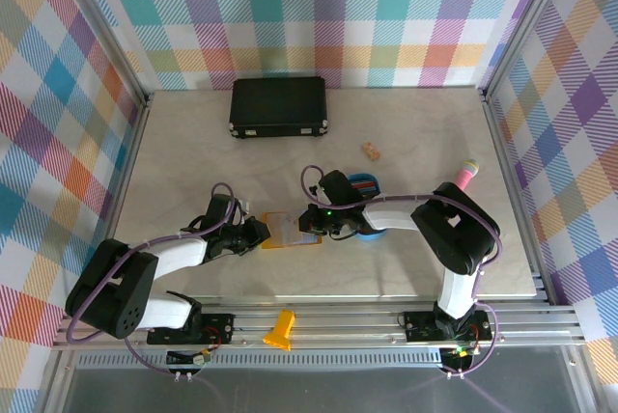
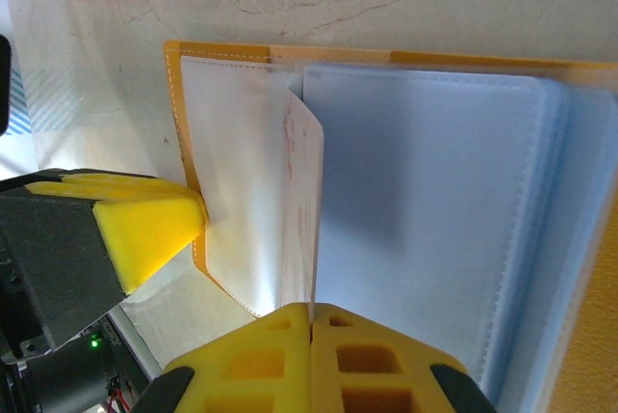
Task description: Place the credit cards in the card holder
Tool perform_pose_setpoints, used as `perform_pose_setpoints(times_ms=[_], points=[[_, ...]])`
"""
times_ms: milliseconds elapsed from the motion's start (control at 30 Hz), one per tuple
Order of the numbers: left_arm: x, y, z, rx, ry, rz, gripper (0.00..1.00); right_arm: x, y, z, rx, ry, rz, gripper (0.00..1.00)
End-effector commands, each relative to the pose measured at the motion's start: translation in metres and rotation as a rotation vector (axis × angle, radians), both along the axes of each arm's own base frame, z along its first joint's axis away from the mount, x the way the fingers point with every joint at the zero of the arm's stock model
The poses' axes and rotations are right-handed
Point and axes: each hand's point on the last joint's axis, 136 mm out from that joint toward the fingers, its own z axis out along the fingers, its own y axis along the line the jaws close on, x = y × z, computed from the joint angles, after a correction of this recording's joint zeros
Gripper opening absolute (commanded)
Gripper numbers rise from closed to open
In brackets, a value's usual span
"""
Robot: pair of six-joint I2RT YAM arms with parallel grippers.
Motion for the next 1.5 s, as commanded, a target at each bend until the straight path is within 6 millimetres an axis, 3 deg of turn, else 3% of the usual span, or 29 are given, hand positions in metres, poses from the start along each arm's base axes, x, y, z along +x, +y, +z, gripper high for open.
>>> perform_pose_setpoints(times_ms=[0, 233, 367, 467, 933, 1467], points=[[-0.026, 0.024, -0.032, 0.137, 0.123, 0.028, 0.16, -0.001, -0.007, -0.007, -0.068, -0.008, -0.002, 0.04], [-0.027, 0.025, -0.033, 0.139, 0.126, 0.03, 0.16, 0.001, -0.009, -0.003, -0.096, -0.025, -0.007, 0.12], [-0.027, 0.025, -0.033, 0.139, 0.125, 0.03, 0.16, 0.001, -0.009, -0.001, -0.103, -0.034, -0.003, 0.26], [-0.028, 0.025, -0.032, 0.14, 0.124, 0.029, 0.16, 0.002, -0.009, 0.002, -0.107, -0.043, -0.004, 0.32], [-0.027, 0.024, -0.033, 0.135, 0.123, 0.028, 0.16, 0.004, -0.004, 0.005, -0.126, -0.056, 0.012, 0.27], [-0.028, 0.023, -0.035, 0.132, 0.124, 0.026, 0.16, 0.004, -0.004, 0.001, -0.153, -0.04, 0.014, 0.08]])
